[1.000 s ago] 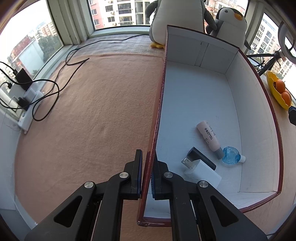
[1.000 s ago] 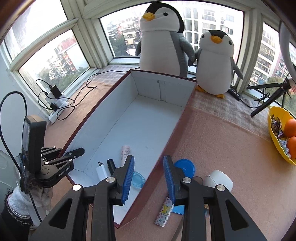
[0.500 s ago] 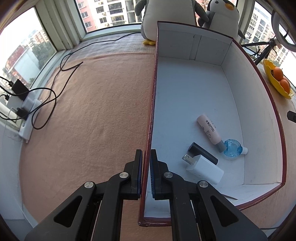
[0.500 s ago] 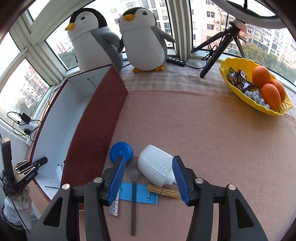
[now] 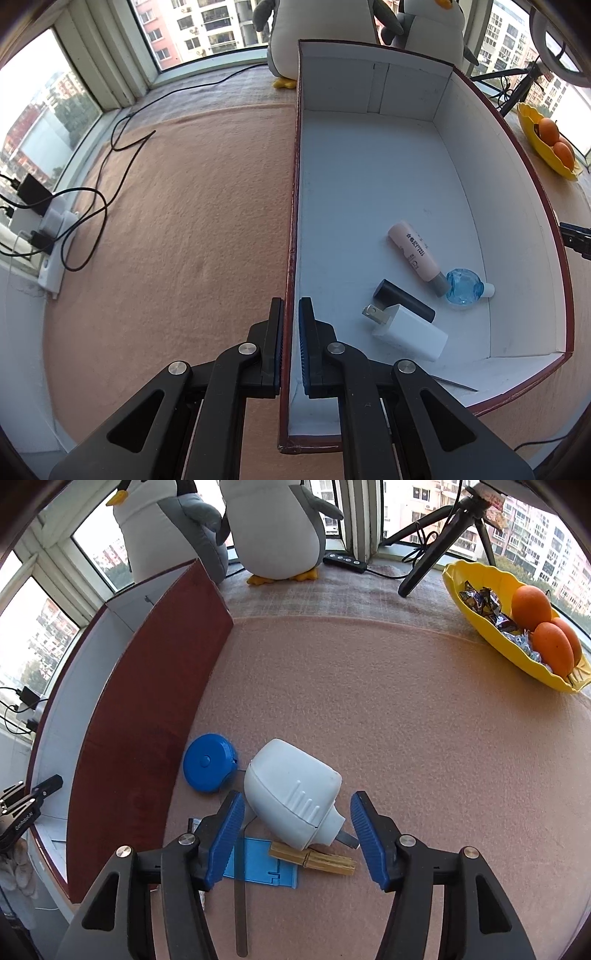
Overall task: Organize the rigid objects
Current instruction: 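Move the right tool back and grasp the white plug-in device, then lift the white plug-in device into the box and open the right tool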
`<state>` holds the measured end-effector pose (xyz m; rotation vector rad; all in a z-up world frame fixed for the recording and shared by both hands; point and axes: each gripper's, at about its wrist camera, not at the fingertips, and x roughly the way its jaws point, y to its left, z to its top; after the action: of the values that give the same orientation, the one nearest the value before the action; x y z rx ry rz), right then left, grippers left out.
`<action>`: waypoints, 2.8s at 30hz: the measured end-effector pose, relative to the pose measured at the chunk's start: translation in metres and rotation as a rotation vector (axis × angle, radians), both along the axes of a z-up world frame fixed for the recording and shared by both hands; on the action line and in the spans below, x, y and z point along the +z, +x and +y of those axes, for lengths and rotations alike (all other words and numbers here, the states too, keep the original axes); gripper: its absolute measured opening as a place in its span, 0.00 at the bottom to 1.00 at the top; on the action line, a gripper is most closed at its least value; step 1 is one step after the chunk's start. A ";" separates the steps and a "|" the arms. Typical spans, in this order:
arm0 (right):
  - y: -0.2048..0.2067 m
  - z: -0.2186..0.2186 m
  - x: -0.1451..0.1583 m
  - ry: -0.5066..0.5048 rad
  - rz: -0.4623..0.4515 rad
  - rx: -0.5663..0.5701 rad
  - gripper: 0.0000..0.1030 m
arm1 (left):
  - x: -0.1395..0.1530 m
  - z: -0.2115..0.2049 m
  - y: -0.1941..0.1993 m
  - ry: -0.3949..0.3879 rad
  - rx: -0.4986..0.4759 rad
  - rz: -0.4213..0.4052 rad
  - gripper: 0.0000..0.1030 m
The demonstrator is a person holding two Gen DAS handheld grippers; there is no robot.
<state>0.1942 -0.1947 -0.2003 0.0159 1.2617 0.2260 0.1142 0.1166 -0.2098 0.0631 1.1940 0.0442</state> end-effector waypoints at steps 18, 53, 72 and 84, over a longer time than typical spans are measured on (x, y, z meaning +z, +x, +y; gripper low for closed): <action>0.013 0.013 -0.017 -0.061 0.008 -0.005 0.57 | 0.000 0.001 0.003 -0.002 -0.037 0.010 0.06; -0.010 0.069 0.090 0.043 -0.227 0.179 0.56 | -0.002 0.009 -0.004 -0.056 0.078 -0.029 0.06; -0.018 0.163 0.085 -0.008 -0.251 0.430 0.56 | -0.003 0.013 -0.005 -0.072 0.160 -0.049 0.06; -0.009 0.191 0.083 -0.010 -0.251 0.485 0.56 | -0.003 0.013 -0.005 -0.072 0.164 -0.050 0.06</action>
<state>0.1855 -0.0037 -0.1174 -0.3213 1.0001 0.6205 0.1090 0.1295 -0.2128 -0.0990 1.1481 0.1457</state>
